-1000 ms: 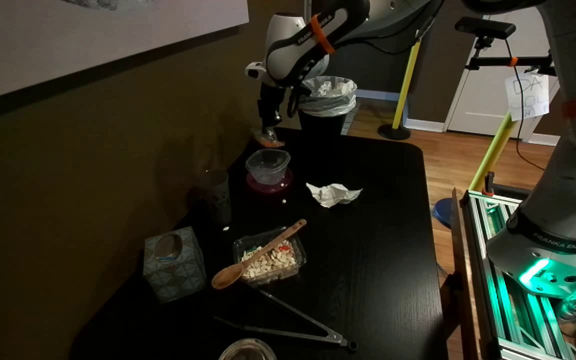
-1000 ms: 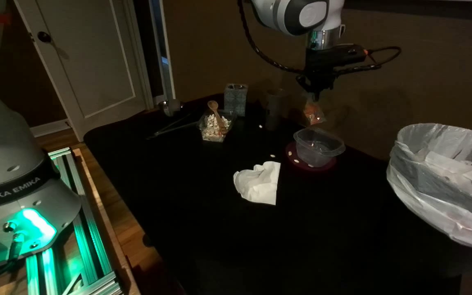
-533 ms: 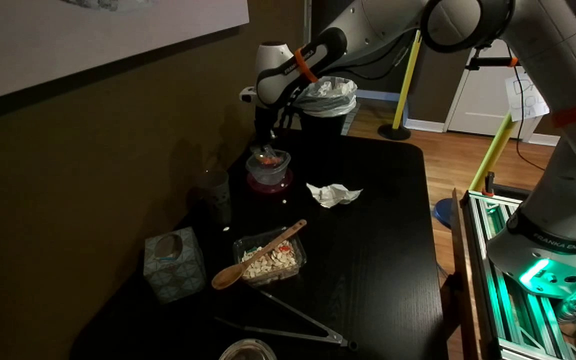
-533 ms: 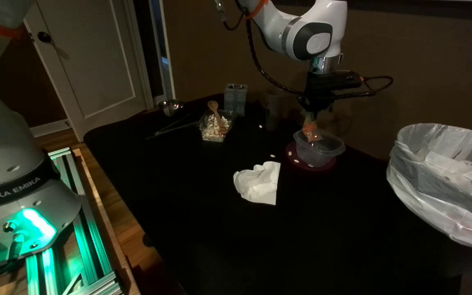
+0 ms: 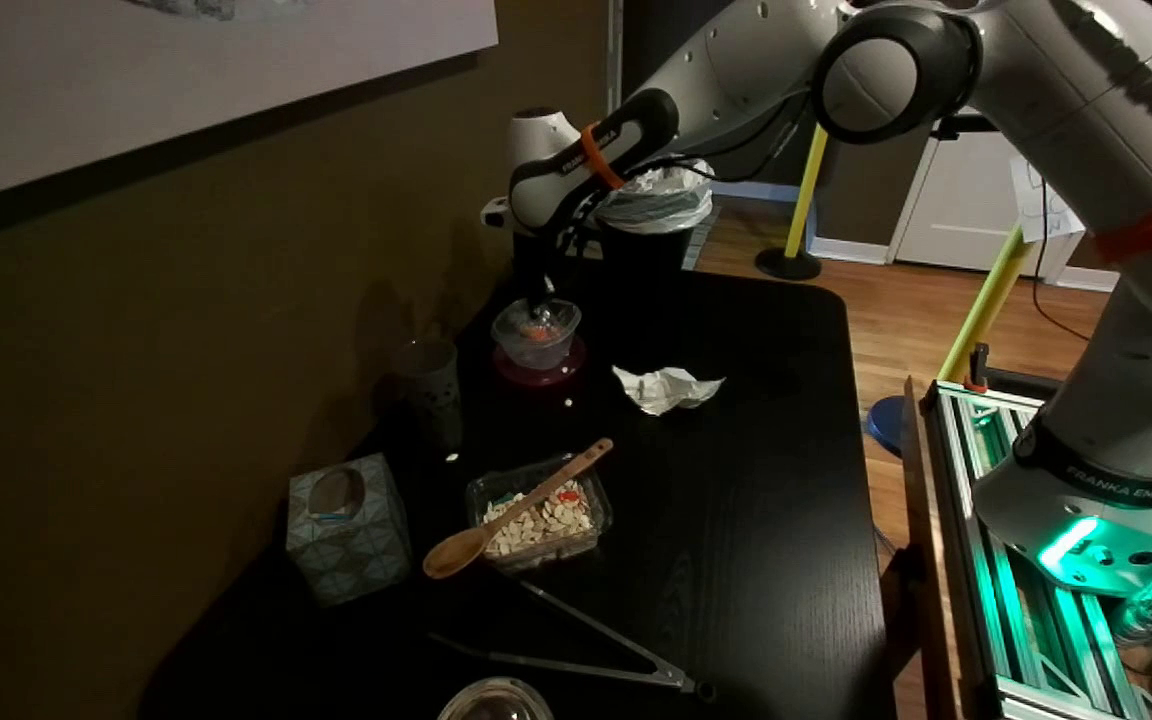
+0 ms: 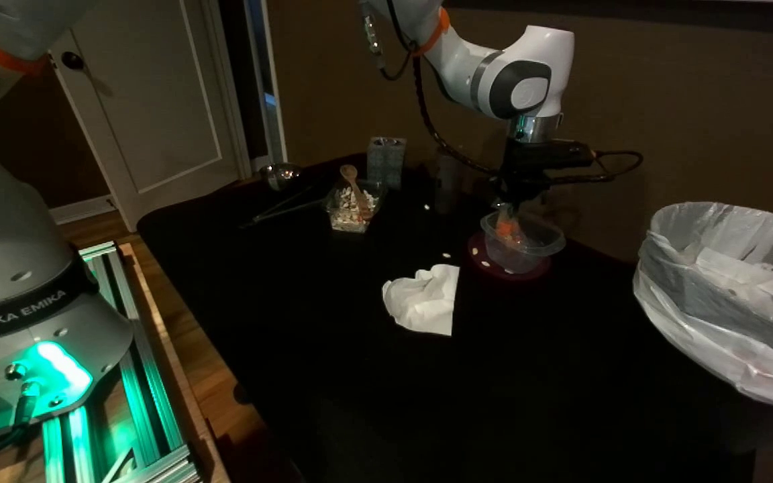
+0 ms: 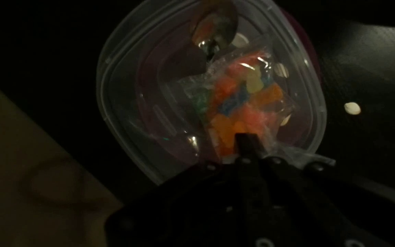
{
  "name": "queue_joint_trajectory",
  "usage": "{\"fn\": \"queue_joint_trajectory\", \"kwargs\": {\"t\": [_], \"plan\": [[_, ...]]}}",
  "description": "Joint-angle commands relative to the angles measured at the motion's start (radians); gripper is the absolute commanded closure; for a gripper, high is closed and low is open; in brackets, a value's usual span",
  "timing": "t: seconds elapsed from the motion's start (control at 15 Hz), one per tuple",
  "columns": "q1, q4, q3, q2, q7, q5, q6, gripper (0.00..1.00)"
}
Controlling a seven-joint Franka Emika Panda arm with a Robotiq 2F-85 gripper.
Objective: Put the clear plastic in the clear bowl.
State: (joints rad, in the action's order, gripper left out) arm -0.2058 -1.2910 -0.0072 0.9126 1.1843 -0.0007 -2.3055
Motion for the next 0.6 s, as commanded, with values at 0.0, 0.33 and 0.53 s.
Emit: {"fn": "queue_joint_trajectory", "kwargs": {"t": [0.0, 0.33, 0.53], "plan": [[0.002, 0.094, -0.003, 0.072, -0.034, -0.04, 0.046, 1.0], [0.022, 0.169, -0.004, 0.116, -0.052, -0.07, 0.107, 0.73], [0.021, 0.17, 0.004, 0.089, -0.035, -0.077, 0.147, 0.58]]}}
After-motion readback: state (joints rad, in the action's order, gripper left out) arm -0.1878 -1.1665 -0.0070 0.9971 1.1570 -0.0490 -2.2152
